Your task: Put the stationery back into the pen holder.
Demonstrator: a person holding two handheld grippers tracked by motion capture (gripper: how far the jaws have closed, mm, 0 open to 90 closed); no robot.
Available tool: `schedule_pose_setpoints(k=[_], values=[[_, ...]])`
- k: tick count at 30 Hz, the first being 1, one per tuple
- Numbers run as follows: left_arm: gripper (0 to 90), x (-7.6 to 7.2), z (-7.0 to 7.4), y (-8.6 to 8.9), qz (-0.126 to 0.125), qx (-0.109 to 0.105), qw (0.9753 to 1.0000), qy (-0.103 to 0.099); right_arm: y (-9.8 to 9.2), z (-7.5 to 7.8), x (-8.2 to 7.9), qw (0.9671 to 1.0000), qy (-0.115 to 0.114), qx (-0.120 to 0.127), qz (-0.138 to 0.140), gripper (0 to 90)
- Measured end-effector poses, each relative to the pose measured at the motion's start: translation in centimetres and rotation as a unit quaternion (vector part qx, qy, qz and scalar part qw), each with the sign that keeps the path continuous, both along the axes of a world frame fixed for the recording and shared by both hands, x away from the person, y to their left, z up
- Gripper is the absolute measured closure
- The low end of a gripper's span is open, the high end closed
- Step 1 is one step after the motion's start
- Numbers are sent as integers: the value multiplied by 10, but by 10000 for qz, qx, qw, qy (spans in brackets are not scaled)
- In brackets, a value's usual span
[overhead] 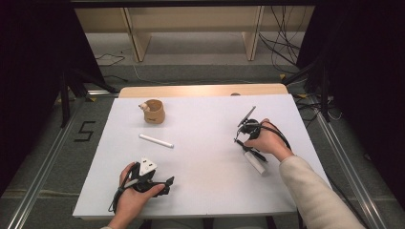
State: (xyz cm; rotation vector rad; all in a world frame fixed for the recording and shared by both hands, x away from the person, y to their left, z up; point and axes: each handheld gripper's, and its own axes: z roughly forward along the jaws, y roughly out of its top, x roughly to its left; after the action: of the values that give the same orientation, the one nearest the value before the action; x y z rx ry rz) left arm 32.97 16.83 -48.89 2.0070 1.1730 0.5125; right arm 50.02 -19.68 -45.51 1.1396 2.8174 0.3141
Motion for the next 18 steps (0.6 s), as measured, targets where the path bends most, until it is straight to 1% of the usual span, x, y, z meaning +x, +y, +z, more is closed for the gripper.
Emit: schedule_pose_setpoints(k=[18], values=[[88, 0, 0, 0, 0, 6, 10000, -7, 0, 0, 0, 10000, 17, -12, 10, 777]])
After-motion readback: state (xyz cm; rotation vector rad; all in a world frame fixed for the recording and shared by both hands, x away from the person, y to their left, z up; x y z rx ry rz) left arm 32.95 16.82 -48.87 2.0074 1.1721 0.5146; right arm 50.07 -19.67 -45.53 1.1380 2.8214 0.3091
